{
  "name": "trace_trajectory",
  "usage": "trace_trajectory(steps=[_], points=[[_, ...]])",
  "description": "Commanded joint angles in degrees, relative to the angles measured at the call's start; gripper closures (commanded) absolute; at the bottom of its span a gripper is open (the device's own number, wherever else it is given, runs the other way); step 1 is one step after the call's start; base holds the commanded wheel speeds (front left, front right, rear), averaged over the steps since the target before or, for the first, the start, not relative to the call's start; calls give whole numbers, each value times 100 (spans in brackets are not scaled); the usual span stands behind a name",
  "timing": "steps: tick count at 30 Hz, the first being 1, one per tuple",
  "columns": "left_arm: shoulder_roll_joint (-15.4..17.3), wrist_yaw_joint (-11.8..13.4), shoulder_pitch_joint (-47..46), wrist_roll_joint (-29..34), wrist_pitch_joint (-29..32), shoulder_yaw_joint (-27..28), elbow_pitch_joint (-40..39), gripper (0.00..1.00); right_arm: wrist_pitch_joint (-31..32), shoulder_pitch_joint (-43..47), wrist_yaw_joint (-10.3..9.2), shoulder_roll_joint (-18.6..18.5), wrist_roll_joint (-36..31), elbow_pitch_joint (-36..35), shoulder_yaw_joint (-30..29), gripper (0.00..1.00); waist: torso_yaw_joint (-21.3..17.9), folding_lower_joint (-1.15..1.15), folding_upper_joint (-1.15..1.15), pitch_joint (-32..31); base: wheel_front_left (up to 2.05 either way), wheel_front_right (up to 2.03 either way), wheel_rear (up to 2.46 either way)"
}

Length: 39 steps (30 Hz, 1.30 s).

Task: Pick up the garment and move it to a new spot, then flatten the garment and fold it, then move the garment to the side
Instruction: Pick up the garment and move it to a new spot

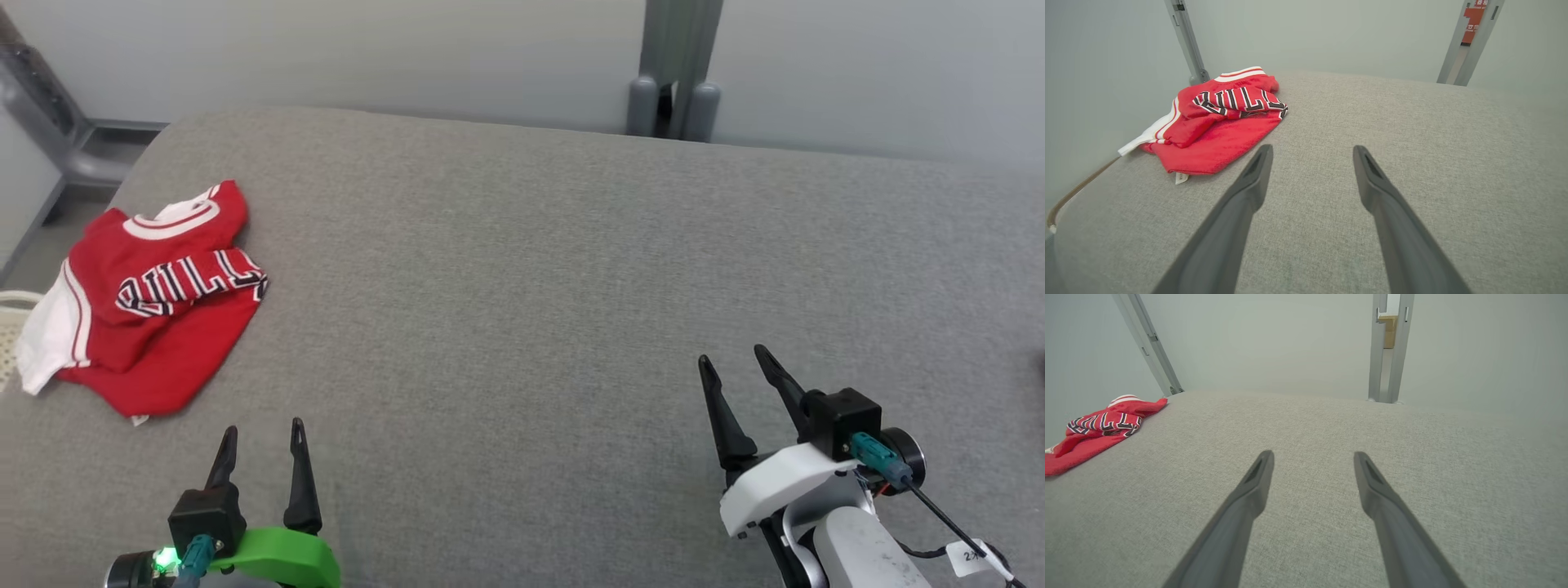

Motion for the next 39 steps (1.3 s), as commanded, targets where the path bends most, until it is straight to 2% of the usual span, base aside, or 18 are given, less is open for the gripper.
trace_trajectory(steps=[1, 9, 16, 24, 32, 39], points=[[27, 24, -95, -32, 8, 11, 13, 0, -16, -96, -9, -21, 14, 27, 27, 0, 679, 0, 0, 186, 0, 0, 0], [23, 106, -65, -182, 8, 137, -49, 0, -15, -244, -9, -23, -53, 112, 191, 0, 1648, 0, 0, 353, 0, 0, 0], [21, 209, 123, -399, 8, 341, -62, 0, -15, -280, -9, -28, -47, 163, 322, 0, 2152, 0, 0, 448, 0, 0, 0], [20, 210, 158, -755, 8, 475, -20, 0, -15, -379, -9, -29, -142, 267, 442, 0, 2194, 0, 0, 587, 0, 0, 0], [24, 116, -662, -1112, 5, 296, 371, 0, -15, -674, -9, -25, -538, 126, 236, 0, 2118, 0, 0, 1211, 0, 0, 0], [25, -229, -1687, -1327, 5, 397, 622, 0, -16, -1032, -9, -148, -953, -280, 240, 0, 1777, 0, 0, 1894, 0, 0, 0]])
